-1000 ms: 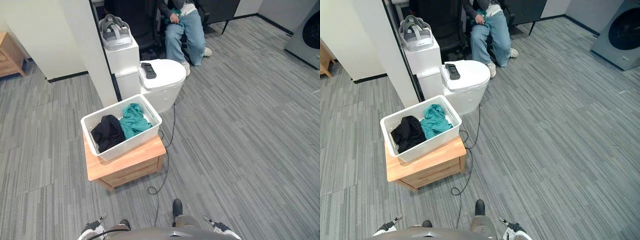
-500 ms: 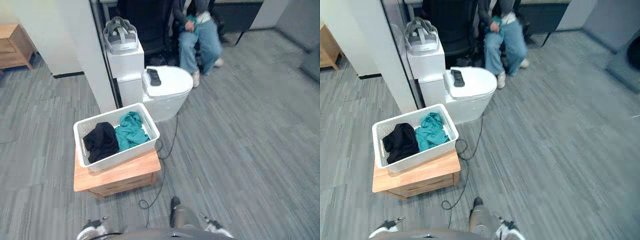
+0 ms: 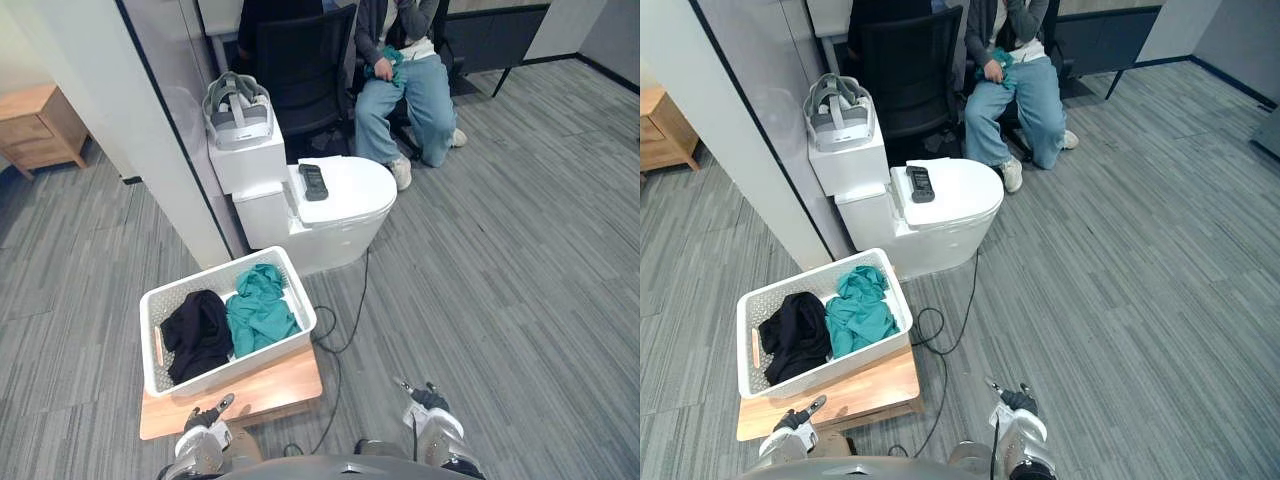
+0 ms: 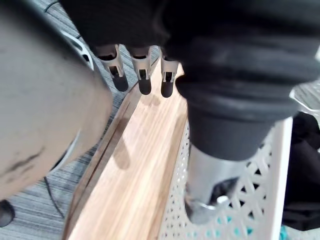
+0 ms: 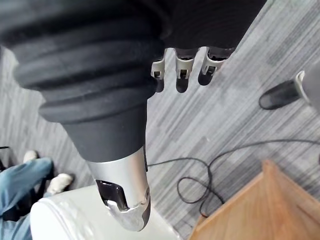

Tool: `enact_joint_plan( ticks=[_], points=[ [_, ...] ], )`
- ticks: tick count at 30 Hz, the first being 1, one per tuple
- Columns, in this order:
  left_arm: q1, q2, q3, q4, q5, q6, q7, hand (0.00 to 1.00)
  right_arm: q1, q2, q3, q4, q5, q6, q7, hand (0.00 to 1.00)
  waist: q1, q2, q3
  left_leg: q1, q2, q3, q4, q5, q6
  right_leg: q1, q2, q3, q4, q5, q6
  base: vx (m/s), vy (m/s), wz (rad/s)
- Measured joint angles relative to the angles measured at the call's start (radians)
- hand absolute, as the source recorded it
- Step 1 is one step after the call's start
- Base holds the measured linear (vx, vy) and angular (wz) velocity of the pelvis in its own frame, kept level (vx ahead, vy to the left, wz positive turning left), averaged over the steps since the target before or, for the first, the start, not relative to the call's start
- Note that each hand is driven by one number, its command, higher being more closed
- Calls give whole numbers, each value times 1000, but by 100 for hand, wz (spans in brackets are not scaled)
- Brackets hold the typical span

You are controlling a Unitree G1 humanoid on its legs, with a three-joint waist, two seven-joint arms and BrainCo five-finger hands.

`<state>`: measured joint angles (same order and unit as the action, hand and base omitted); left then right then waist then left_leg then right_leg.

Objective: Pick up the laundry basket with both hands and put the clothes into the washing machine.

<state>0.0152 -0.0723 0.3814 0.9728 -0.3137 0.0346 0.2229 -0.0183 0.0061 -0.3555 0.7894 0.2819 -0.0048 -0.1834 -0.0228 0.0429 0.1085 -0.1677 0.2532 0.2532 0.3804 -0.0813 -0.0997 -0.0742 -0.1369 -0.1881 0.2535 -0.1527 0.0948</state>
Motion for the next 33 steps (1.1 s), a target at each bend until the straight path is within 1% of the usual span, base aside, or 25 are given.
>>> enact_joint_plan(
  ticks=[1, 2, 3, 4, 5, 6, 9, 11, 14, 19, 21, 25, 27, 29, 33],
  points=[
    [-2, 1, 0, -6, 0, -3, 8, 0, 0, 11, 1, -26, 0, 0, -7, 0, -6, -11, 4, 11, -16, 5, -39, -12, -8, -10, -13, 10, 0, -4, 6, 25, 263, 0],
    [-6, 7, 1, -17, 0, -5, 16, 0, -4, 29, 2, -70, 9, -10, -17, 0, -8, -29, 14, 12, -35, 26, -83, -39, -17, -34, -24, 20, 1, 1, 14, 10, 214, -12],
    [-8, 21, 0, -22, -1, -9, 22, 0, -4, 46, 5, -114, 9, -14, -23, 0, 3, -44, 26, 8, -54, 46, -86, -38, -10, -43, -36, 46, -11, 16, 19, 17, 240, -25],
    [-3, 30, 0, -20, -1, -9, 27, 0, 0, 48, 15, -135, 9, -15, -28, 0, 3, -45, 26, 8, -61, 53, -87, -41, -6, -44, -41, 56, -23, 27, 26, 28, 191, -37],
    [3, 41, 1, -20, 0, -9, 33, 0, 8, 49, 39, -193, 10, -19, -40, 0, -2, -51, 22, 13, -72, 72, -88, -50, 5, -42, -51, 77, -48, 49, 40, 29, 179, -40],
    [17, 52, 2, -17, 2, -9, 34, 0, 12, 49, 44, -252, 10, -29, -45, 0, -3, -46, 25, 13, -81, 88, -89, -56, 10, -46, -56, 99, -69, 65, 51, 13, 135, -43],
    [20, 82, 1, -18, 8, -9, 41, 0, 12, 28, 64, -341, -5, -47, -49, 0, -3, -36, 32, 3, -96, 114, -98, -56, 11, -71, -58, 139, -115, 105, 63, 6, 82, -39],
    [19, 92, -12, -29, 18, -9, 57, 0, 22, 14, 65, -384, -20, -51, -60, 0, -4, -29, 37, 1, -99, 111, -106, -56, 11, -72, -55, 144, -131, 115, 62, 9, 16, -11],
    [18, 93, -30, -87, 24, -14, 58, 0, 31, -14, 65, -454, -74, -57, -82, 0, -12, -25, 45, -18, -101, 99, -112, -54, 12, -93, -53, 144, -135, 121, 63, 2, -1, -2],
    [37, 98, -32, -166, 24, -20, 58, 0, 63, -43, 73, -543, -133, -57, -80, 0, -13, -26, 79, -25, -104, 79, -123, -47, 13, -99, -49, 148, -137, 124, 61, 1, -1, 1],
    [60, 103, -30, -190, 23, -22, 58, 0, 88, -46, 99, -601, -134, -57, -77, 0, -14, -26, 90, -27, -106, 71, -129, -45, 12, -99, -47, 150, -138, 124, 61, 0, -5, 5],
    [97, 115, -23, -209, 22, -22, 57, 0, 122, -54, 143, -668, -173, -57, -53, 0, -16, -28, 95, -28, -117, 50, -165, -21, 13, -99, -48, 164, -144, 126, 58, -8, 0, 18],
    [116, 124, 17, -214, 21, -22, 59, 0, 133, -55, 187, -711, -205, -58, -37, 0, -16, -39, 103, -25, -123, 45, -195, -1, 10, -99, -48, 175, -155, 126, 58, -27, -9, 10],
    [125, 134, 37, -214, 20, -22, 60, 0, 131, -56, 210, -741, -213, -59, -36, 0, -15, -41, 112, -24, -125, 43, -206, 9, 10, -100, -47, 175, -158, 126, 58, -40, -18, 6],
    [156, 162, 97, -212, 21, -20, 59, 0, 132, -59, 235, -779, -281, -60, -34, 0, -18, -44, 118, -18, -129, 39, -229, 25, 9, -102, -47, 176, -158, 126, 58, -14, -5, 3]
  ],
)
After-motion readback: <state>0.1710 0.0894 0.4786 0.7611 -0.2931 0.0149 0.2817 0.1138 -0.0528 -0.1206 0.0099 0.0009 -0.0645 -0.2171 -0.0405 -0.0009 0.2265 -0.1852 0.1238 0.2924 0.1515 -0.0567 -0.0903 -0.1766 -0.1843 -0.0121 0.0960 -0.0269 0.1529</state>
